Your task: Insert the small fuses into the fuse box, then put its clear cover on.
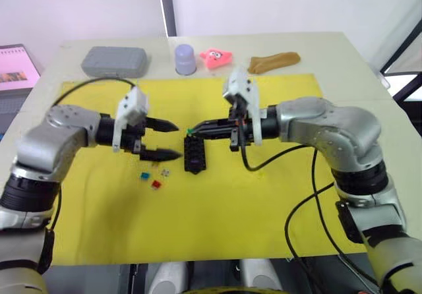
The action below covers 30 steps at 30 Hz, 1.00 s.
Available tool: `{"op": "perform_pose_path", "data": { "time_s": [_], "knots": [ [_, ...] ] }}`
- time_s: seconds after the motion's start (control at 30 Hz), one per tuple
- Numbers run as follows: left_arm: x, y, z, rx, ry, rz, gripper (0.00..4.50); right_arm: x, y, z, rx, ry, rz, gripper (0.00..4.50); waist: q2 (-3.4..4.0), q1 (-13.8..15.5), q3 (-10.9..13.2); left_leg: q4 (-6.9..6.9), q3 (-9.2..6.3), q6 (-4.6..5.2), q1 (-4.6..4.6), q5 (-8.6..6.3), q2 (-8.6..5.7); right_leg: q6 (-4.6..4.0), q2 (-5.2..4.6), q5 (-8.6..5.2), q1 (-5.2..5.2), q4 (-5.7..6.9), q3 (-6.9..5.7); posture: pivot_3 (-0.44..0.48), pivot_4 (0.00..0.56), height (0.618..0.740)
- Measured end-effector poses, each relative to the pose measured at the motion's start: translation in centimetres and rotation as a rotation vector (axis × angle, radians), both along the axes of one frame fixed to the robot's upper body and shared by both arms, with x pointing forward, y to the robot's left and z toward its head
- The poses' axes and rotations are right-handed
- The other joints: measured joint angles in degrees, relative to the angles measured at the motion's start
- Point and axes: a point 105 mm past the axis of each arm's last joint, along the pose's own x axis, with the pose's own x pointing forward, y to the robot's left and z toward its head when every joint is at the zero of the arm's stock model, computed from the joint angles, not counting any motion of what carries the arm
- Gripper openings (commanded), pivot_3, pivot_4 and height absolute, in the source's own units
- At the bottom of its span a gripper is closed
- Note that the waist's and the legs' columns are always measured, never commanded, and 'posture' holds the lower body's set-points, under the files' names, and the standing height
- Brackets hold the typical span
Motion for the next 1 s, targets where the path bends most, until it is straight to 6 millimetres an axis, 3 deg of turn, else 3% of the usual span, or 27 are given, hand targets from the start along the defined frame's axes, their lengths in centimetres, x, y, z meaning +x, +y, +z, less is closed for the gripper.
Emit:
{"op": "perform_pose_path", "data": {
  "time_s": [0.13, 0.3, 1.0],
  "knots": [
    [0.6, 0.4, -1.9, 0.015, -0.015, 0.021, 4.39, 1.2, -0.1, -2.8, -0.096, -0.067, 0.019, 0.00, 0.00, 0.2, 0.0, 0.04, -0.01, 0.00, -0.06, 0.00, -0.01, 0.00, -0.06, 0.00, -0.01, -0.01, 0.00, 0.000, 0.150, 0.740],
    [1.1, 0.0, -3.6, 0.066, -0.099, 0.002, 4.39, 1.5, -0.1, -4.0, -0.120, -0.092, 0.041, 0.00, 0.00, 0.1, 0.0, 0.04, -0.04, 0.00, -0.05, 0.00, 0.00, 0.00, -0.05, 0.00, -0.01, -0.04, -0.01, 0.000, 0.150, 0.740],
    [1.6, -1.0, -3.9, 0.072, -0.181, -0.037, 4.39, 1.8, 0.3, -6.3, -0.154, -0.073, 0.042, 0.00, 0.00, 0.1, 0.0, 0.04, -0.06, 0.00, -0.04, 0.00, 0.01, 0.01, -0.05, 0.00, 0.00, -0.03, -0.02, 0.000, 0.150, 0.740]
  ]
}}
